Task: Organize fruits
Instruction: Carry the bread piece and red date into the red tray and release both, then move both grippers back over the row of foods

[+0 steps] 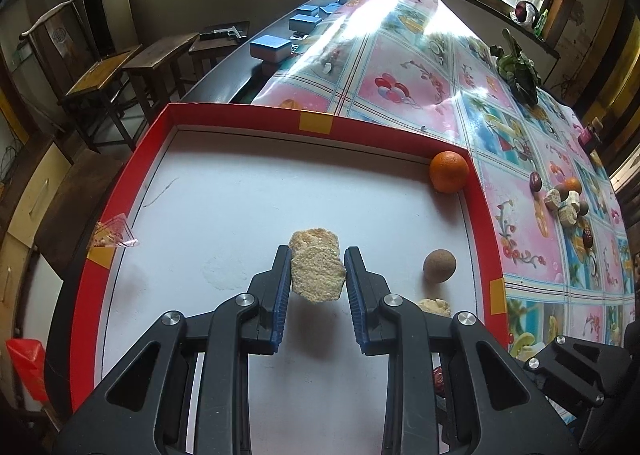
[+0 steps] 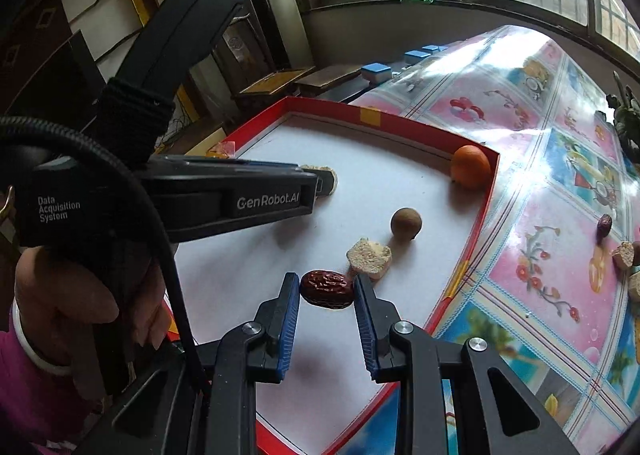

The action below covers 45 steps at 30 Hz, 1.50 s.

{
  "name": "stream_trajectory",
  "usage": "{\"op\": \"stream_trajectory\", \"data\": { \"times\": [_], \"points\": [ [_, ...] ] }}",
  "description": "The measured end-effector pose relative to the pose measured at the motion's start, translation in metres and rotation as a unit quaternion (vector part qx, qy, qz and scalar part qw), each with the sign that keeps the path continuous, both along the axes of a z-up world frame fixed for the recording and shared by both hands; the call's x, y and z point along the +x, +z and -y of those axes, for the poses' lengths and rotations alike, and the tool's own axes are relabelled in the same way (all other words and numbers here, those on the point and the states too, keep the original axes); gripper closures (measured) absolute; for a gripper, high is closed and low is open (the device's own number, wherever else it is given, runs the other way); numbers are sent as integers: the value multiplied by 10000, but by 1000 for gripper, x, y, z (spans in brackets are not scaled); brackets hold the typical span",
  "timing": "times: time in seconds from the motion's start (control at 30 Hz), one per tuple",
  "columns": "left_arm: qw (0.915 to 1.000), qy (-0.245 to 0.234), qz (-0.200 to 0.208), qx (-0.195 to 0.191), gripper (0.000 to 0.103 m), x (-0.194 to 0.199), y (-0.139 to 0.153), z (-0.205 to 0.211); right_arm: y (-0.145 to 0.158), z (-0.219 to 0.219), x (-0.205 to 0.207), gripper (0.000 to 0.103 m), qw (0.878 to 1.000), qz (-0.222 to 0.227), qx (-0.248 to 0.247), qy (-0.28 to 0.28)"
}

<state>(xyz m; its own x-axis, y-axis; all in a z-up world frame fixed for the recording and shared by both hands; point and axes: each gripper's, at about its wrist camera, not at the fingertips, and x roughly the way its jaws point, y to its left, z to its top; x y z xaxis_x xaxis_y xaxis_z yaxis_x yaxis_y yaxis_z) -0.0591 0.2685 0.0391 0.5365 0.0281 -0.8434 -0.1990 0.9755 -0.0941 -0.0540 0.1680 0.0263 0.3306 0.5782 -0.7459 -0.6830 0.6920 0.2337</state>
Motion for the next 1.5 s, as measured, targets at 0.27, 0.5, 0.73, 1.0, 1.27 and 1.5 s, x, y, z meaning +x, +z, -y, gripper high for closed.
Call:
{"op": "stream_trajectory", "data": {
  "times": [0.27, 0.5, 0.73, 1.0, 1.27, 1.5],
  "points": [
    [9998, 117, -69, 112, 77, 2, -2, 2, -13, -6, 3, 76, 10000, -73, -47, 44],
    [9996, 224, -58, 163, 51, 1, -4, 2, -19, -4, 6, 65, 9999, -114, -35, 50],
    [9993, 225, 64, 282, 49, -5, 7, 9, -6, 8, 0, 65, 9999, -19, 136, 43],
    [9994, -86, 288, 191, 36, -4, 22, 44, 11, 51, 0, 64, 9985, 164, 333, -411],
    [9981, -577, 203, 12, 36, 12, 23, 95, 16, 120, 7, 63, 9920, 235, 419, -1167],
    [9953, -964, -6, -125, 36, 31, 17, 139, 14, 182, 15, 56, 9818, 205, 399, -1844]
  ]
}}
